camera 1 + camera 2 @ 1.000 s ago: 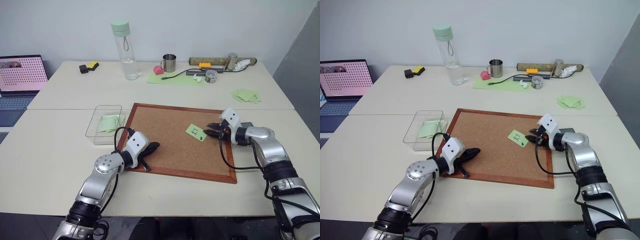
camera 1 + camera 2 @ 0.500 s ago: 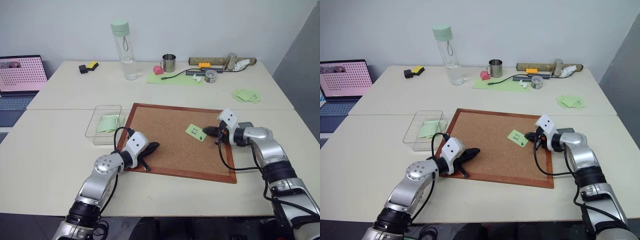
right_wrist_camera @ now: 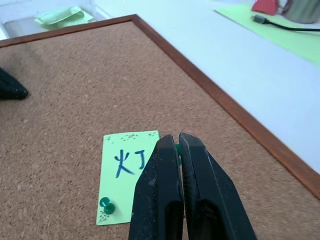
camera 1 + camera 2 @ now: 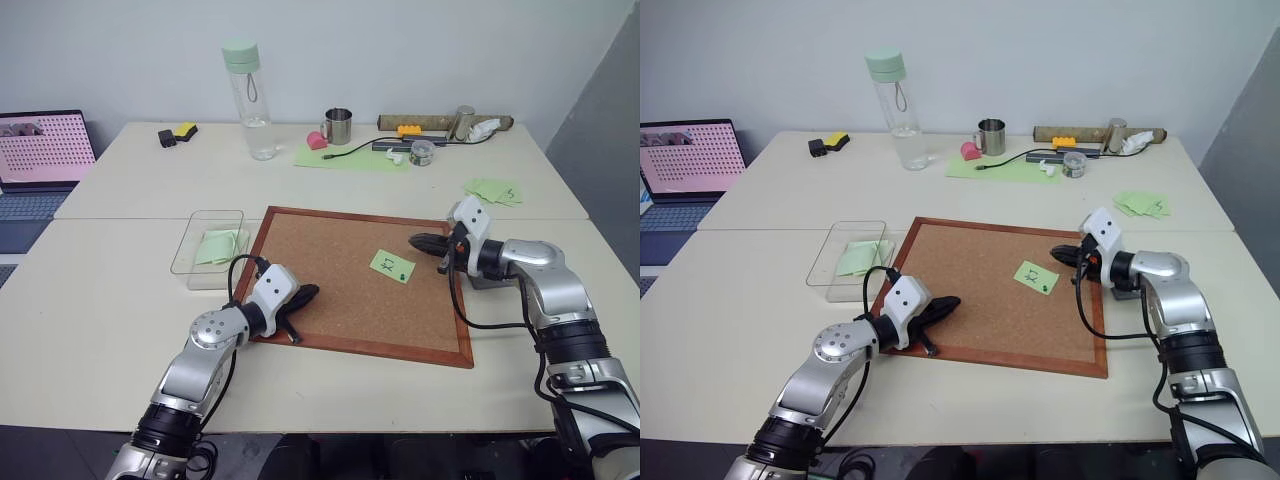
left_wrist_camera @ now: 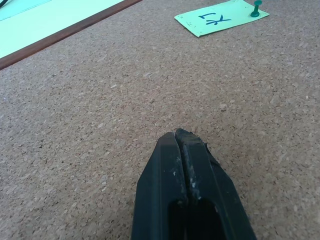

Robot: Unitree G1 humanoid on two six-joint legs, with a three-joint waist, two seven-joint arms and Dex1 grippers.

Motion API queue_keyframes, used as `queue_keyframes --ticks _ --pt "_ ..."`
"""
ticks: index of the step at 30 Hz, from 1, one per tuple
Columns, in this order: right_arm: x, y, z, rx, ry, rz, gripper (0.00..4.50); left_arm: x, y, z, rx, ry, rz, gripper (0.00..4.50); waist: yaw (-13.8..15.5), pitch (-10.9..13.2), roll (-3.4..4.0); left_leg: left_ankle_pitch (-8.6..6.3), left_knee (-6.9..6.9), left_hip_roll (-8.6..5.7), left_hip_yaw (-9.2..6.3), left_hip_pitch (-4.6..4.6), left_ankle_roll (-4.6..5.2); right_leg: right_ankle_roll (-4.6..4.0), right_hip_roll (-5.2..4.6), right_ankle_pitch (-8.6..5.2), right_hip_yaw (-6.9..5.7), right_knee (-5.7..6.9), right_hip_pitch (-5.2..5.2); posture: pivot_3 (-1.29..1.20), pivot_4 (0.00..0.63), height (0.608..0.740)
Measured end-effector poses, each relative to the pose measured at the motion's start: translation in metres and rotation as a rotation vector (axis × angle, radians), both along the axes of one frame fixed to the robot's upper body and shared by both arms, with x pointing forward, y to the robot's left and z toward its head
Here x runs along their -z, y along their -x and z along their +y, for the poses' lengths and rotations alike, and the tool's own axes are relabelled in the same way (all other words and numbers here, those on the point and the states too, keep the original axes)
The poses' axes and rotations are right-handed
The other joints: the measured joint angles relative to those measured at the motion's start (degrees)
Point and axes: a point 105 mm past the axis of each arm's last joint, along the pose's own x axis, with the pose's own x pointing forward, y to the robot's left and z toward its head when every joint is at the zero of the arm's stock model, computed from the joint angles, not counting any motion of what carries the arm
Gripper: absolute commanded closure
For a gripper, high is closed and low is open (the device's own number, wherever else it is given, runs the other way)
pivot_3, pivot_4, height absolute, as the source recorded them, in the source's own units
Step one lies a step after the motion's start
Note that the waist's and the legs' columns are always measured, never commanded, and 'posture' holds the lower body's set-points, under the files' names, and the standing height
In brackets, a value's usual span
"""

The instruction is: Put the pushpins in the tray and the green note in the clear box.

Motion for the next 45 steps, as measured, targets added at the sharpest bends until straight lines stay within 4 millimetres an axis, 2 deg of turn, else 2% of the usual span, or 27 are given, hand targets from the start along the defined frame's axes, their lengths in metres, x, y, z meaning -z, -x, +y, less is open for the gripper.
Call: queue_keyframes --ticks 4,8,10,12,15,16,25,30,33,36,37,41,45 --pt "-0.007 0.001 -0.01 0.025 0.008 -0.001 4.46 0.0 0.0 -0.001 0.002 0.0 0.001 4.5 0.0 0.0 0.0 0.0 0.01 0.0 0.0 -0.01 0.0 0.0 0.0 0.0 0.0 0.0 0.0 0.0 0.15 0.74" --pt "-0.015 0.0 -0.055 0.144 0.098 -0.002 4.46 0.001 0.0 -0.001 0.003 0.001 0.002 4.5 0.1 0.0 0.0 0.0 0.0 0.0 0.0 -0.03 0.0 0.0 0.0 0.0 -0.01 -0.06 0.01 0.0 0.15 0.74" --pt "-0.006 -0.001 -0.086 0.25 0.165 0.036 4.46 0.0 0.0 -0.001 0.002 0.001 0.001 4.5 0.1 0.0 -0.01 0.0 -0.02 0.0 0.01 -0.01 0.01 0.0 0.0 0.0 -0.01 -0.05 0.03 0.0 0.15 0.74" --pt "0.009 0.002 -0.107 0.32 0.203 0.088 4.46 0.0 0.0 -0.001 0.004 0.001 0.001 4.5 0.1 0.0 -0.01 0.0 -0.02 0.0 0.03 0.0 0.01 0.0 0.0 0.0 0.01 -0.05 0.02 0.0 0.15 0.74" --pt "0.025 0.006 -0.118 0.36 0.231 0.136 4.46 0.0 0.0 -0.001 0.004 0.001 0.002 4.5 -0.1 0.0 0.06 0.0 -0.02 0.0 0.1 0.03 0.01 0.0 0.0 0.0 0.07 0.03 0.02 0.0 0.15 0.74" --pt "0.027 0.006 -0.119 0.366 0.245 0.142 4.14 0.0 -0.001 -0.001 0.003 0.001 0.002 4.5 0.0 0.0 0.06 0.0 -0.02 0.0 0.1 0.03 0.01 0.0 0.0 0.0 0.06 0.03 0.03 0.0 0.15 0.74" --pt "0.03 0.005 -0.123 0.398 0.252 0.131 2.32 0.0 -0.001 -0.001 0.005 0.001 0.001 4.5 0.0 0.0 0.06 0.0 -0.01 0.0 0.09 0.03 0.01 0.0 0.0 0.0 0.06 0.01 0.04 0.0 0.15 0.74" --pt "0.028 0.006 -0.119 0.365 0.232 0.133 1.45 0.0 -0.001 -0.002 0.006 0.001 0.0 4.5 0.0 0.0 0.06 0.0 -0.01 0.0 0.1 0.03 0.01 0.0 0.0 0.0 0.06 0.01 0.04 0.0 0.15 0.74" --pt "0.018 0.01 -0.105 0.287 0.205 0.103 1.45 0.0 0.0 -0.002 0.006 0.001 0.0 4.5 0.0 0.0 0.06 0.0 -0.01 0.0 0.07 0.02 0.01 0.0 0.0 0.0 0.03 0.02 0.04 0.0 0.15 0.74" --pt "0.01 0.022 -0.068 0.119 0.169 0.055 1.45 -0.001 0.0 -0.002 0.009 0.001 0.001 4.5 0.0 0.0 0.05 0.0 -0.01 0.01 0.06 0.03 0.01 0.01 0.01 -0.01 0.04 0.0 0.04 0.0 0.15 0.74" --pt "0.011 0.023 -0.061 0.098 0.157 0.048 1.45 -0.001 -0.001 -0.002 0.009 0.001 0.0 4.5 0.0 0.0 0.04 0.0 -0.01 0.01 0.05 0.03 0.01 0.01 0.01 -0.01 0.03 0.01 0.05 0.0 0.15 0.74" --pt "0.022 0.034 -0.014 -0.035 0.084 0.045 1.45 -0.001 -0.001 -0.002 0.013 0.001 0.001 4.5 0.0 0.0 0.03 0.0 -0.01 0.01 0.03 0.03 0.01 0.01 0.01 -0.01 0.03 0.01 0.05 0.0 0.15 0.74" --pt "0.029 0.035 0.008 -0.073 0.057 0.048 1.45 -0.001 -0.001 -0.003 0.015 0.0 0.0 4.5 0.0 -0.1 -0.02 0.0 0.0 0.01 0.02 0.02 0.0 0.01 0.0 -0.01 0.02 -0.01 0.03 0.0 0.15 0.74"
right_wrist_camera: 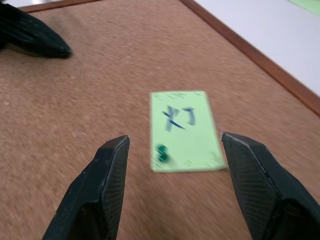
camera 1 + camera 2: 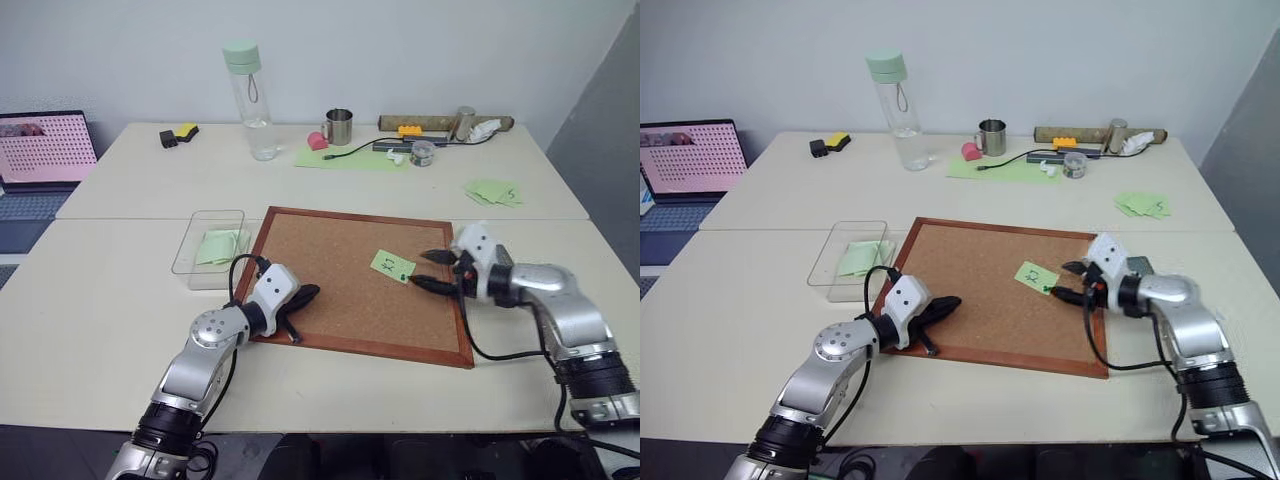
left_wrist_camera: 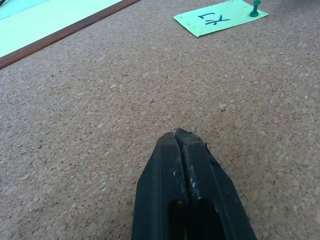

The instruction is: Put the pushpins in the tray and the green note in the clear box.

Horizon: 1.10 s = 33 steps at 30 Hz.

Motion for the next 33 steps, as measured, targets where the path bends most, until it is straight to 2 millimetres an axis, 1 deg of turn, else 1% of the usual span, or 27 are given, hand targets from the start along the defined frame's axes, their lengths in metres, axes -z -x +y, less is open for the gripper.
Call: queue_keyframes --ticks 3,8,9,11,12,14,16,19,20,23,24,33 --pt "0.007 -0.001 0.006 -0.006 -0.004 0.007 1.45 0.0 0.0 0.0 0.001 0.0 0.0 4.5 0.0 0.0 0.0 0.0 0.0 0.0 0.0 0.01 0.0 0.0 0.0 0.0 0.0 0.0 0.0 0.0 0.15 0.74" --pt "0.015 -0.007 0.003 0.014 -0.003 0.018 1.45 0.0 0.0 0.0 0.001 0.0 0.0 4.5 0.0 0.0 0.0 0.0 0.0 0.0 0.01 0.02 0.0 0.0 0.0 0.0 0.0 0.0 0.0 0.0 0.15 0.74" --pt "0.017 -0.007 0.003 0.018 -0.002 0.022 1.74 0.0 0.0 0.0 0.001 0.0 0.0 4.5 0.0 0.0 0.0 0.0 0.0 0.0 0.01 0.02 0.0 0.0 0.0 0.0 0.0 0.0 0.0 0.0 0.15 0.74" --pt "0.021 -0.009 0.002 0.023 -0.007 0.027 2.09 0.0 0.0 0.0 0.001 0.0 0.0 4.5 0.0 0.0 0.0 0.0 -0.01 0.0 0.01 0.02 0.0 0.0 0.0 0.0 0.0 0.01 0.0 0.0 0.15 0.74" --pt "0.023 -0.01 0.003 0.025 -0.012 0.033 2.36 0.0 0.0 0.0 0.001 0.0 0.0 4.5 0.0 0.0 0.0 0.0 -0.01 0.0 0.01 0.02 0.0 0.0 0.0 0.0 0.0 0.01 0.0 0.0 0.15 0.74" --pt "0.025 -0.01 0.003 0.026 -0.018 0.036 2.64 0.0 0.0 0.0 0.002 0.0 0.0 4.5 0.0 0.0 0.0 0.0 -0.01 0.0 0.01 0.02 0.0 0.0 0.0 0.0 0.0 0.01 0.0 0.0 0.15 0.74" --pt "0.026 -0.01 0.003 0.023 -0.022 0.039 3.09 0.0 0.0 0.0 0.005 0.0 0.0 4.5 0.0 0.0 0.01 0.0 -0.01 0.0 0.01 0.02 0.0 0.0 0.0 0.0 0.0 0.01 0.0 0.0 0.15 0.74" --pt "0.028 -0.01 0.003 0.024 -0.024 0.045 3.57 0.0 0.001 0.0 0.005 0.0 0.002 4.5 0.0 0.0 0.01 0.0 -0.01 0.0 0.01 0.02 0.0 0.0 0.0 0.0 0.0 0.01 0.0 0.0 0.15 0.74" --pt "0.028 -0.01 0.003 0.019 -0.025 0.047 3.82 0.0 0.001 0.0 0.005 0.0 0.003 4.5 0.0 0.0 0.01 0.0 -0.01 0.0 0.01 0.02 0.0 0.0 0.0 0.0 0.0 0.01 0.0 0.0 0.15 0.74" --pt "0.029 -0.009 0.005 0.006 -0.031 0.048 4.36 0.001 0.001 0.0 0.004 -0.001 0.006 4.5 0.0 0.0 0.01 0.0 -0.01 0.0 0.01 0.02 0.0 0.0 0.0 0.0 0.0 0.01 0.0 0.0 0.15 0.74" --pt "0.029 -0.009 0.005 0.002 -0.031 0.049 4.45 0.001 0.002 0.0 0.003 -0.001 0.006 4.5 0.0 0.0 0.01 0.0 -0.01 0.0 0.01 0.02 0.0 0.0 0.0 0.0 0.01 0.01 0.0 0.0 0.15 0.74" --pt "0.026 -0.007 0.006 -0.006 -0.027 0.057 4.45 0.001 0.002 0.001 0.002 -0.001 0.007 4.5 0.0 0.0 0.01 0.0 -0.01 0.0 0.0 0.0 0.0 0.0 0.0 0.0 0.0 0.01 -0.02 0.0 0.15 0.74"
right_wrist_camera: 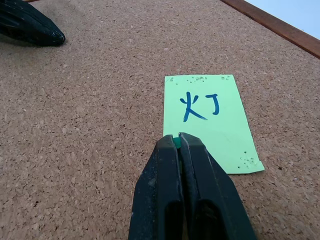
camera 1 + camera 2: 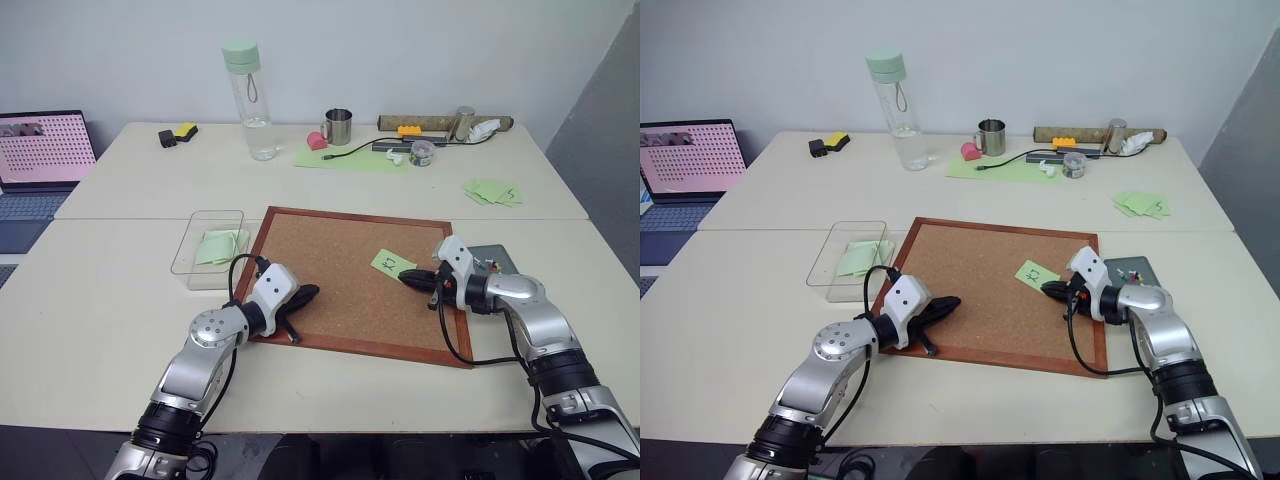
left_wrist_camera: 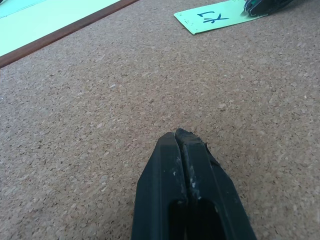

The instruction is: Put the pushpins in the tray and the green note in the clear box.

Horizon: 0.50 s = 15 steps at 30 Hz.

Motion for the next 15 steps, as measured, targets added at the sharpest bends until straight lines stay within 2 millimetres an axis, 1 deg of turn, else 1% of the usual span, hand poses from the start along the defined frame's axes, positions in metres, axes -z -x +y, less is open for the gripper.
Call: queue_keyframes --ticks 2,3,5,7,8,11,13,14,15 --pt "-0.005 0.001 -0.001 -0.005 0.004 -0.005 4.45 0.0 0.0 0.0 0.0 0.0 0.0 4.5 0.0 0.0 0.02 0.0 0.0 0.0 0.0 -0.02 0.0 0.0 0.0 0.0 0.0 0.0 -0.02 0.0 0.15 0.74" --pt "-0.01 0.001 0.0 -0.011 -0.005 -0.022 4.45 0.0 0.0 0.0 -0.001 0.0 0.0 4.5 0.0 0.0 0.02 0.0 0.0 0.0 0.0 -0.02 0.0 0.0 0.0 0.0 0.0 0.0 -0.01 0.0 0.15 0.74" --pt "-0.03 -0.001 -0.001 -0.021 -0.019 -0.074 4.45 -0.001 -0.001 0.001 -0.005 0.001 -0.001 4.5 0.0 0.0 0.02 0.0 0.0 0.0 0.0 -0.01 0.0 0.0 0.0 0.0 0.0 0.0 -0.01 0.0 0.15 0.74" --pt "-0.055 -0.001 -0.003 -0.032 -0.018 -0.15 4.45 -0.001 -0.003 0.001 -0.022 0.008 -0.001 4.5 0.0 0.0 0.02 0.0 0.0 0.0 -0.02 0.0 0.0 0.0 0.0 0.0 -0.02 -0.01 0.0 0.0 0.15 0.74" --pt "-0.062 -0.001 -0.004 -0.034 -0.018 -0.172 4.45 -0.001 -0.004 0.0 -0.028 0.013 -0.002 4.5 0.0 0.0 -0.01 0.0 0.0 0.0 -0.04 -0.01 0.0 0.0 0.0 0.0 -0.03 -0.02 0.01 0.0 0.15 0.74" --pt "-0.069 0.001 -0.003 -0.046 -0.009 -0.202 4.45 -0.004 -0.006 -0.001 -0.047 0.041 0.0 4.5 0.1 0.0 -0.02 0.0 0.02 -0.01 -0.04 -0.02 0.0 0.01 -0.01 0.0 -0.03 0.01 0.02 0.0 0.15 0.74" --pt "-0.072 0.003 -0.002 -0.054 0.007 -0.226 4.5 -0.007 -0.008 0.003 -0.081 0.087 0.033 4.11 0.0 0.1 -0.09 0.0 0.03 0.0 -0.06 -0.06 0.0 0.01 0.0 0.0 -0.05 0.02 -0.02 0.0 0.15 0.74" --pt "-0.073 0.003 -0.002 -0.054 0.011 -0.232 4.5 -0.009 -0.008 0.004 -0.087 0.107 0.047 4.06 0.0 0.1 -0.1 0.0 0.03 0.0 -0.06 -0.08 0.0 0.01 0.0 0.0 -0.06 0.02 -0.03 0.0 0.15 0.74" --pt "-0.075 0.003 -0.003 -0.053 0.02 -0.249 4.5 -0.016 -0.007 0.005 -0.098 0.17 0.081 3.83 0.0 0.1 -0.13 0.0 0.03 0.0 -0.08 -0.17 0.0 0.01 0.0 0.0 -0.08 0.0 -0.11 0.0 0.15 0.74"
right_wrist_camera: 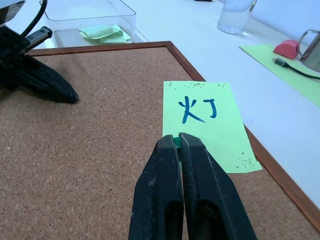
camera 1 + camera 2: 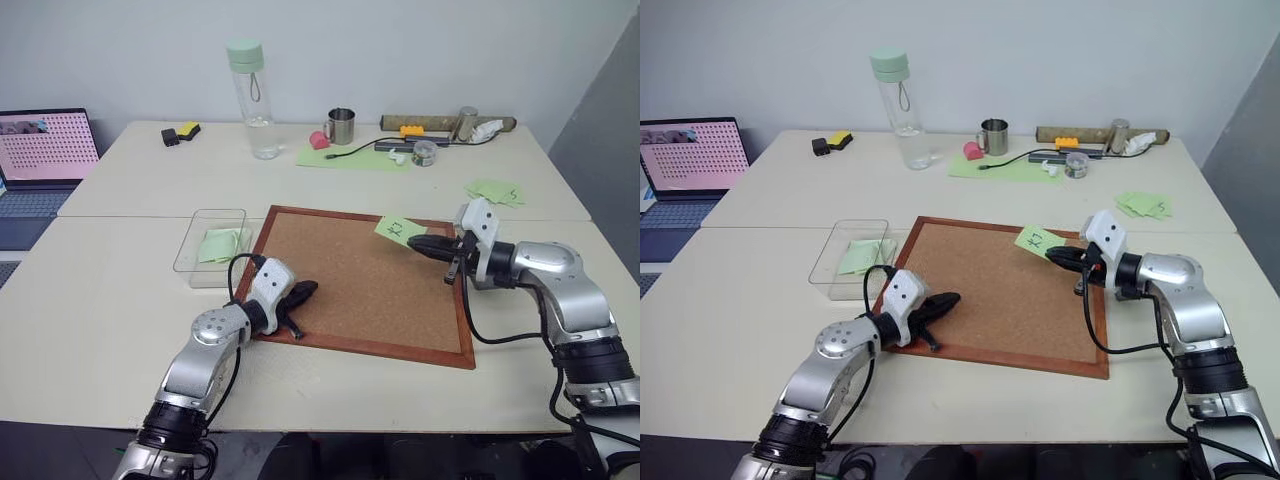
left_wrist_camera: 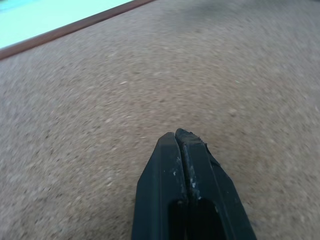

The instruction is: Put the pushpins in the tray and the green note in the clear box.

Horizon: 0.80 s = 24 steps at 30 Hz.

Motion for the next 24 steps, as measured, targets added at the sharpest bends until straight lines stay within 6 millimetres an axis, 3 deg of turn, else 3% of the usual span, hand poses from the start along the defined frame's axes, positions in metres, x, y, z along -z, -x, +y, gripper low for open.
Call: queue_keyframes --ticks 6,12,18,24 --pt "-0.005 0.003 0.008 -0.03 0.042 -0.073 4.5 -0.047 0.022 -0.02 0.09 0.4 0.115 2.7 0.0 0.0 -0.05 0.01 0.03 0.0 -0.05 -0.09 -0.02 0.0 0.0 0.0 -0.03 -0.11 -0.01 0.0 0.15 0.74" --pt "-0.008 0.009 0.015 -0.074 0.082 -0.146 4.5 -0.059 0.027 -0.039 0.103 0.712 0.287 1.6 0.0 0.1 -0.18 0.02 0.08 -0.01 -0.08 -0.07 -0.04 0.0 0.0 0.0 -0.07 -0.06 0.01 0.0 0.15 0.74" --pt "-0.012 0.017 0.025 -0.128 0.107 -0.181 4.5 -0.06 0.009 -0.059 0.073 0.806 0.371 0.48 0.2 0.1 -0.24 0.14 0.1 -0.04 -0.08 -0.07 -0.25 0.01 0.0 0.0 -0.08 -0.07 0.04 0.0 0.15 0.74" --pt "-0.017 0.024 0.032 -0.169 0.12 -0.208 4.5 -0.064 -0.008 -0.084 0.081 0.851 0.413 0.48 0.2 0.2 -0.25 0.17 0.09 -0.04 -0.09 -0.08 -0.29 0.01 0.0 0.0 -0.09 -0.09 0.04 0.0 0.15 0.74"
